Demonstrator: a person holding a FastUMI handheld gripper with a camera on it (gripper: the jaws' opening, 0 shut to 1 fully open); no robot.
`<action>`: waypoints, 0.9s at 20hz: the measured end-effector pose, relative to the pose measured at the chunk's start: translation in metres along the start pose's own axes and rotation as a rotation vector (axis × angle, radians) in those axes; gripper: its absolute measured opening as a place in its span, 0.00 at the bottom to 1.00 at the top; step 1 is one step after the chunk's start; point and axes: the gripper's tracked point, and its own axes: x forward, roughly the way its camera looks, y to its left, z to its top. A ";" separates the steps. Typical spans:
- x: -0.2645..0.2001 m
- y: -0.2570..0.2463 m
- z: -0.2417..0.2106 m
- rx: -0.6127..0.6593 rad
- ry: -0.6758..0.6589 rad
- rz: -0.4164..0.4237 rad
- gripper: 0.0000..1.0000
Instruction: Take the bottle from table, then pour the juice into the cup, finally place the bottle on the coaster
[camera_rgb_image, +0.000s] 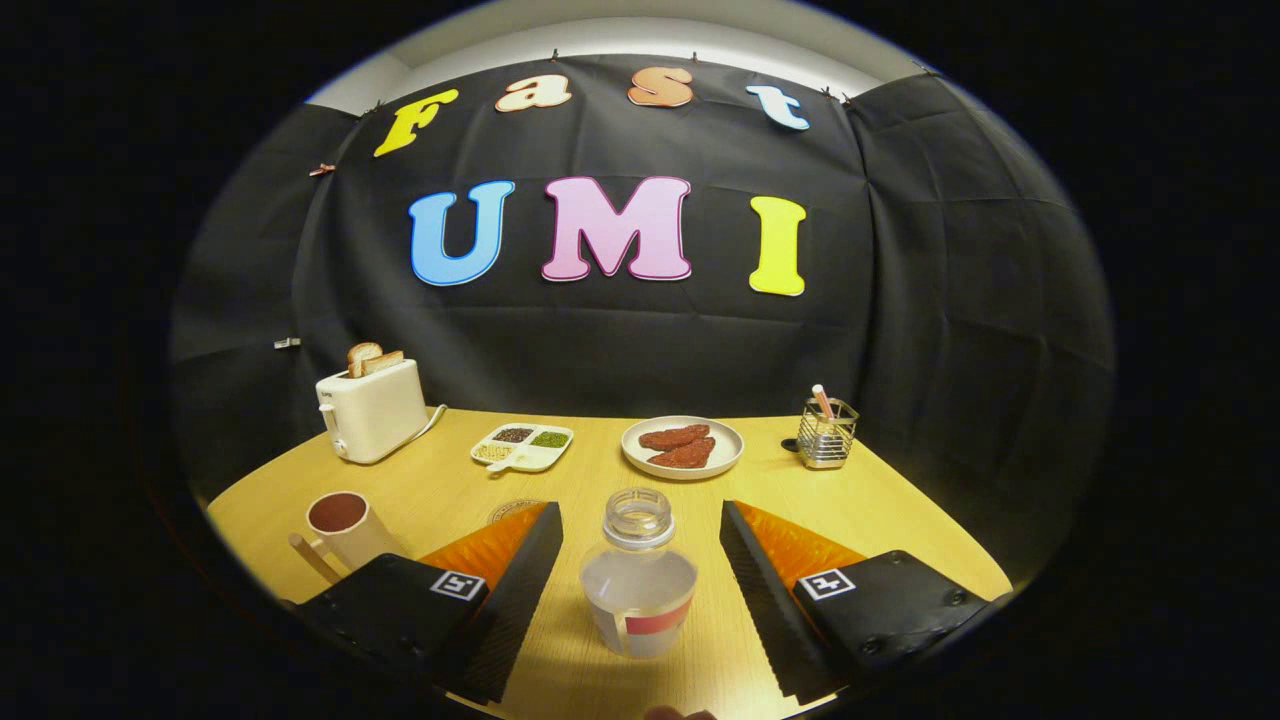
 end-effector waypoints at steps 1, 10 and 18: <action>0.004 0.000 -0.007 0.008 0.007 0.001 0.97; 0.020 -0.003 -0.058 0.055 0.087 -0.025 0.97; 0.031 -0.001 -0.070 0.085 0.139 -0.032 0.81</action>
